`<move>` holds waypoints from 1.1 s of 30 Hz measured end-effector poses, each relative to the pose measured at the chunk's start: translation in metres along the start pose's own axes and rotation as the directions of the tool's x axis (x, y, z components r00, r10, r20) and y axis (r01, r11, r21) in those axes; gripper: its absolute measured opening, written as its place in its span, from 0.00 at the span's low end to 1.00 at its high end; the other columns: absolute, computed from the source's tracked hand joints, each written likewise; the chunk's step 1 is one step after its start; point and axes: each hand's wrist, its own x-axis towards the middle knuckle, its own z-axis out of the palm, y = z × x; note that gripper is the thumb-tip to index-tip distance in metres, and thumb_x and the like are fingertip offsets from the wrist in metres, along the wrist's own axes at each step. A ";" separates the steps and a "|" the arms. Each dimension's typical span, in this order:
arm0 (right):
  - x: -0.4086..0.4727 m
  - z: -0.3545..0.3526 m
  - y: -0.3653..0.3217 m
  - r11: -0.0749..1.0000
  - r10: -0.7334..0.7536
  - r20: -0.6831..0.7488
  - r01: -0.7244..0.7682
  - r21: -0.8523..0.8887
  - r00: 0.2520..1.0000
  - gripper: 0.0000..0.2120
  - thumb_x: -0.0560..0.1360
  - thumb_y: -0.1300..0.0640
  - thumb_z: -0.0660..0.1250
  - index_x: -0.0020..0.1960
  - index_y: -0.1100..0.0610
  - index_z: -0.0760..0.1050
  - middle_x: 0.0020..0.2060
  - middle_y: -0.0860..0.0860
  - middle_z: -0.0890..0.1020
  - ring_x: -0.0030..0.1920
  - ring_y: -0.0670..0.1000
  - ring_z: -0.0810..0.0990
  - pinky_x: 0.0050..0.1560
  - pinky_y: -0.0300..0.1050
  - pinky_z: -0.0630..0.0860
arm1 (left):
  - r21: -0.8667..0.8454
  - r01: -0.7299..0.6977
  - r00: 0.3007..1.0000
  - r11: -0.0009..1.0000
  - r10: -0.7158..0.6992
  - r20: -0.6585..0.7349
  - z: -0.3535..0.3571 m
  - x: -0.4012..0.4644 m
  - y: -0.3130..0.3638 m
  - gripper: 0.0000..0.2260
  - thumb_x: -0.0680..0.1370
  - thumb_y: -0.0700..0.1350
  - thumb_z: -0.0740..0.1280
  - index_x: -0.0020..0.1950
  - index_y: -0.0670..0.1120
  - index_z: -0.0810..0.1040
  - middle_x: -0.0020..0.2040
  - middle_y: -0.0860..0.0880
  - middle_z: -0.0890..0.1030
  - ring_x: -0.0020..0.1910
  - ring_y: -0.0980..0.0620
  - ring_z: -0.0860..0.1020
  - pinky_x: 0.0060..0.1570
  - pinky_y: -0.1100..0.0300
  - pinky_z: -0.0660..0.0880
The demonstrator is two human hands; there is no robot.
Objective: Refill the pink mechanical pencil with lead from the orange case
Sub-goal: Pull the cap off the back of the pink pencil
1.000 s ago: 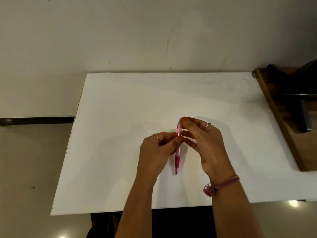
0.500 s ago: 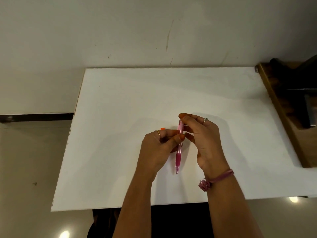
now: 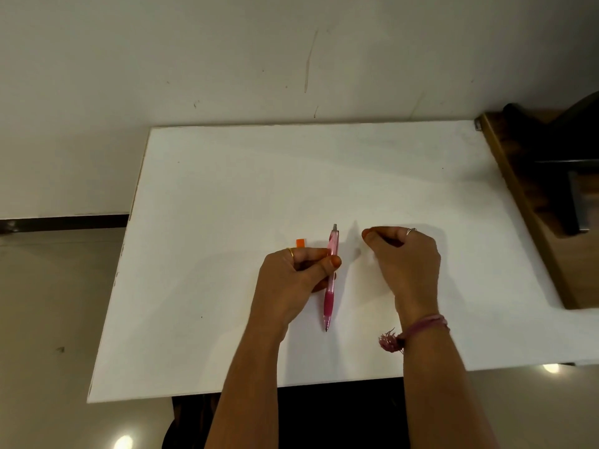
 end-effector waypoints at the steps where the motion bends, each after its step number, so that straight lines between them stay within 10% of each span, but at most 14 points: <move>1: 0.001 0.001 0.003 0.998 -0.025 -0.021 0.024 -0.054 0.999 0.05 0.72 0.53 0.71 0.46 0.53 0.83 0.40 0.45 0.83 0.41 0.44 0.80 0.41 0.34 0.70 | -0.003 -0.002 1.000 1.000 0.002 -0.004 0.001 0.000 0.000 0.03 0.69 0.45 0.75 0.40 0.53 0.84 0.36 0.51 0.86 0.37 0.53 0.84 0.39 0.66 0.79; 11: 0.002 0.005 0.008 0.981 -0.129 -0.069 0.117 -0.154 0.989 0.07 0.72 0.53 0.71 0.47 0.53 0.81 0.40 0.47 0.82 0.41 0.46 0.79 0.44 0.37 0.71 | -0.022 0.015 1.000 1.000 -0.015 -0.018 0.001 -0.001 0.000 0.04 0.68 0.46 0.75 0.42 0.52 0.84 0.37 0.51 0.86 0.39 0.52 0.84 0.43 0.62 0.80; 20: 0.004 -0.004 -0.004 0.992 -0.054 -0.062 0.061 0.112 0.997 0.06 0.73 0.52 0.69 0.38 0.44 0.79 0.30 0.33 0.81 0.42 0.39 0.80 0.47 0.38 0.73 | -0.060 0.016 1.000 0.998 -0.017 -0.018 0.002 -0.001 0.000 0.05 0.68 0.44 0.76 0.43 0.49 0.85 0.36 0.50 0.86 0.38 0.52 0.84 0.39 0.65 0.79; 26: -0.005 -0.002 -0.021 0.961 0.015 0.298 -0.096 0.258 0.954 0.10 0.70 0.45 0.72 0.44 0.52 0.83 0.33 0.43 0.83 0.29 0.39 0.77 0.28 0.33 0.71 | 0.021 -0.017 1.000 1.000 0.017 -0.014 0.005 0.001 0.000 0.06 0.68 0.48 0.75 0.43 0.52 0.85 0.35 0.55 0.85 0.37 0.54 0.84 0.40 0.67 0.79; 33: -0.007 -0.003 -0.022 0.956 0.048 0.422 -0.164 0.244 0.906 0.06 0.70 0.52 0.71 0.43 0.53 0.84 0.32 0.43 0.82 0.34 0.44 0.76 0.33 0.40 0.70 | 0.040 -0.036 0.999 0.999 0.036 -0.006 0.003 0.001 0.000 0.03 0.68 0.47 0.74 0.41 0.55 0.83 0.32 0.59 0.84 0.35 0.57 0.83 0.34 0.72 0.75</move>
